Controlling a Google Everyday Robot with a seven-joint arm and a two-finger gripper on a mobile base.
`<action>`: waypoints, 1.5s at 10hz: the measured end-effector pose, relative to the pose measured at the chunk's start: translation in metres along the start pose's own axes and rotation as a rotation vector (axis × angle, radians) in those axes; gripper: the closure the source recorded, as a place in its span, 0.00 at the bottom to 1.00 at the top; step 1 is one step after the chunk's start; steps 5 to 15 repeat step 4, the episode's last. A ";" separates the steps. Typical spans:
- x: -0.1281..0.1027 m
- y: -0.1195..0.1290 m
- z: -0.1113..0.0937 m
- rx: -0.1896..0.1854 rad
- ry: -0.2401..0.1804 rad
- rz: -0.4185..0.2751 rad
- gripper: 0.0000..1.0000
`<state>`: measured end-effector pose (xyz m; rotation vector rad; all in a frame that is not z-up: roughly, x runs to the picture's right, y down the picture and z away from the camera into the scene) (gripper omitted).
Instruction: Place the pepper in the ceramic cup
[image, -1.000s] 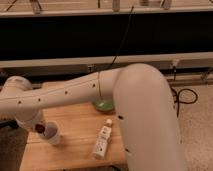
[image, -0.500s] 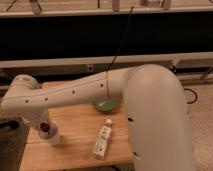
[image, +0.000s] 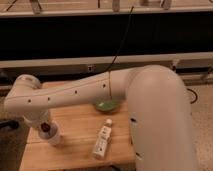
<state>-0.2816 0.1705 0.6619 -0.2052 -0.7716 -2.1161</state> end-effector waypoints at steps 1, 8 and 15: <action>-0.001 0.003 0.001 0.004 0.001 0.013 0.29; -0.006 0.042 0.007 0.005 0.017 0.077 0.60; -0.006 0.042 0.007 0.005 0.017 0.077 0.60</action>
